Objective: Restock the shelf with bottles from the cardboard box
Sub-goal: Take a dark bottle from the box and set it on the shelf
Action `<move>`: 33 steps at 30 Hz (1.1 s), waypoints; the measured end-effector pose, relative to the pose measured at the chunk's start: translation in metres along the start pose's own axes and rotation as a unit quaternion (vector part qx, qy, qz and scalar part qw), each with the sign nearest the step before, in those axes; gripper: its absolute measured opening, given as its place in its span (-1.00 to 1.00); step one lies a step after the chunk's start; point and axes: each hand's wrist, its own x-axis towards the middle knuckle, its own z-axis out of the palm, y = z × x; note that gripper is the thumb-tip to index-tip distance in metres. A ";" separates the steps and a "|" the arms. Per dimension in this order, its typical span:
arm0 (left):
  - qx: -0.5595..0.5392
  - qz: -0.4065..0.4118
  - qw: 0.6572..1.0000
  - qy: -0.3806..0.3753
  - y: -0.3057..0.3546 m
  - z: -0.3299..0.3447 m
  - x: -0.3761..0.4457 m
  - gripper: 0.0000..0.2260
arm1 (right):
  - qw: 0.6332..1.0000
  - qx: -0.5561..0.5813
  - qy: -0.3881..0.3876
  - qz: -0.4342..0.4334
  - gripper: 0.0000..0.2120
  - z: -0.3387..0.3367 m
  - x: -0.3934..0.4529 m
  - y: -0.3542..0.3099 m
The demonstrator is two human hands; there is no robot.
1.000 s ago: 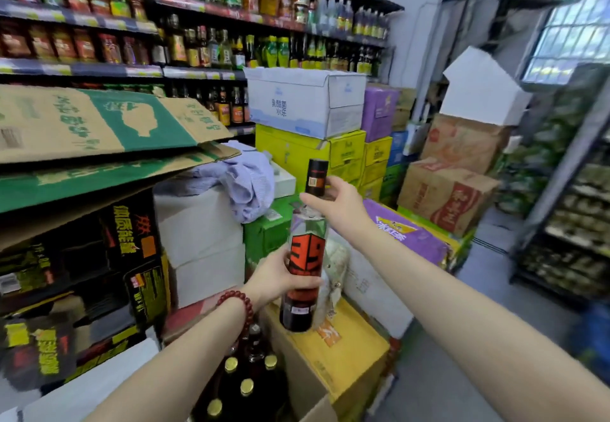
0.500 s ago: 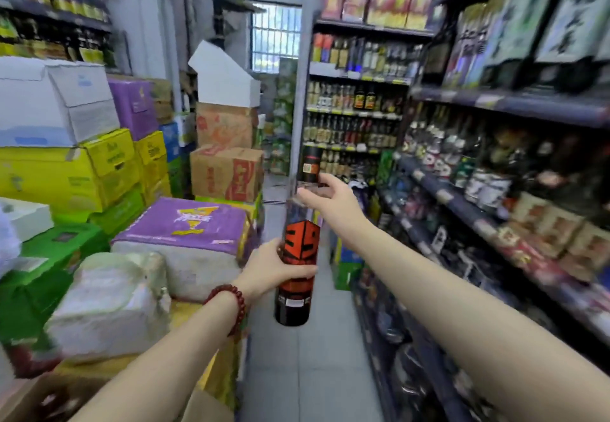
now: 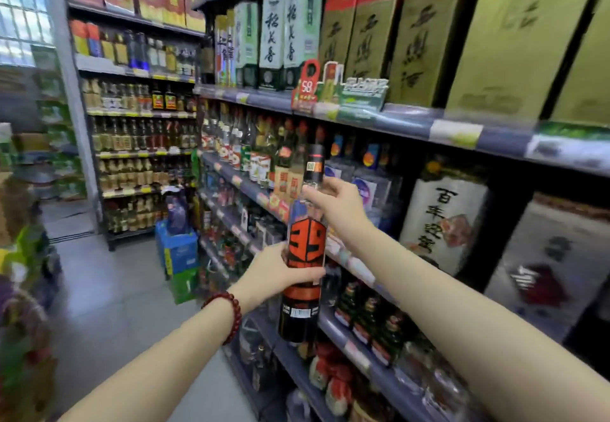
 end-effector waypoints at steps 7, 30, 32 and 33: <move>-0.029 0.059 0.991 -0.113 0.059 0.123 -0.002 -0.64 | 0.994 -0.060 0.095 -0.008 -0.90 -0.135 -0.055 -0.012; -0.044 0.201 0.858 -0.470 0.159 0.383 -0.175 -0.59 | 0.880 -0.178 0.427 0.105 -0.80 -0.358 -0.360 -0.036; -0.047 0.197 0.852 -0.483 0.164 0.405 -0.196 -0.56 | 0.879 -0.171 0.432 0.103 -0.81 -0.376 -0.386 -0.034; -0.047 0.196 0.851 -0.485 0.166 0.416 -0.207 -0.56 | 0.879 -0.174 0.433 0.103 -0.83 -0.384 -0.398 -0.034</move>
